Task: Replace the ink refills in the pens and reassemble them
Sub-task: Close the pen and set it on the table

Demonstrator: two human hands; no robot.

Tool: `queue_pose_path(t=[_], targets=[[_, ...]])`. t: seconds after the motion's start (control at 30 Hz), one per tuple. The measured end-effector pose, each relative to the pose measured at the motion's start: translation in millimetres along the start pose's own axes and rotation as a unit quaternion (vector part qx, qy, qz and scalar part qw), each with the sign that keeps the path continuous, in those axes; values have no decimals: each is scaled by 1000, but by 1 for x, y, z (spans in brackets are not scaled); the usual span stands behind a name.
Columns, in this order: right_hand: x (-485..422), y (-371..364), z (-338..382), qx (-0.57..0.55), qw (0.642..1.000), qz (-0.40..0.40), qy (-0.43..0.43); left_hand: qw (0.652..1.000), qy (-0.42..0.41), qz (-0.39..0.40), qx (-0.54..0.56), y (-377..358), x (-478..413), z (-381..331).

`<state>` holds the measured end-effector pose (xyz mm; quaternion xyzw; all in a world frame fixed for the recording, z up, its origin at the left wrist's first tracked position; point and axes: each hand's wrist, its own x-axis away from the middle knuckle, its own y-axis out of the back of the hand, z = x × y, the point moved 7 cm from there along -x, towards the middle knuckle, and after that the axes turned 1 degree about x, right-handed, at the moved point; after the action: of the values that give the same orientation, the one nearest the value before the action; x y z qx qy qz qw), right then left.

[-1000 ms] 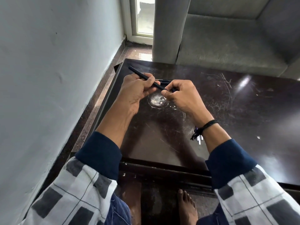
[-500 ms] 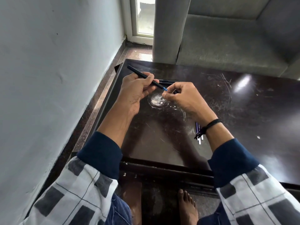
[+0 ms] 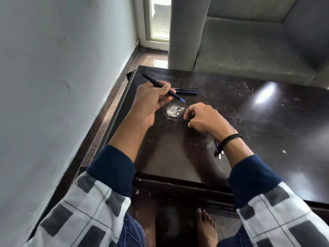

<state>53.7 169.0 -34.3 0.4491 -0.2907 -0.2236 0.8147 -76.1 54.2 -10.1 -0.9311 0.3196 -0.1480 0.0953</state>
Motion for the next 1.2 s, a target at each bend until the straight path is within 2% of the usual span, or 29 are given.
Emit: queue_pose_path(t=[0.57, 1.2], targets=[[7, 3, 1, 44, 999, -4, 3, 1000, 2, -1, -4, 0, 0, 0], [-5, -5, -5, 44, 999, 22, 9, 1000, 0, 0, 0, 1, 0, -2]])
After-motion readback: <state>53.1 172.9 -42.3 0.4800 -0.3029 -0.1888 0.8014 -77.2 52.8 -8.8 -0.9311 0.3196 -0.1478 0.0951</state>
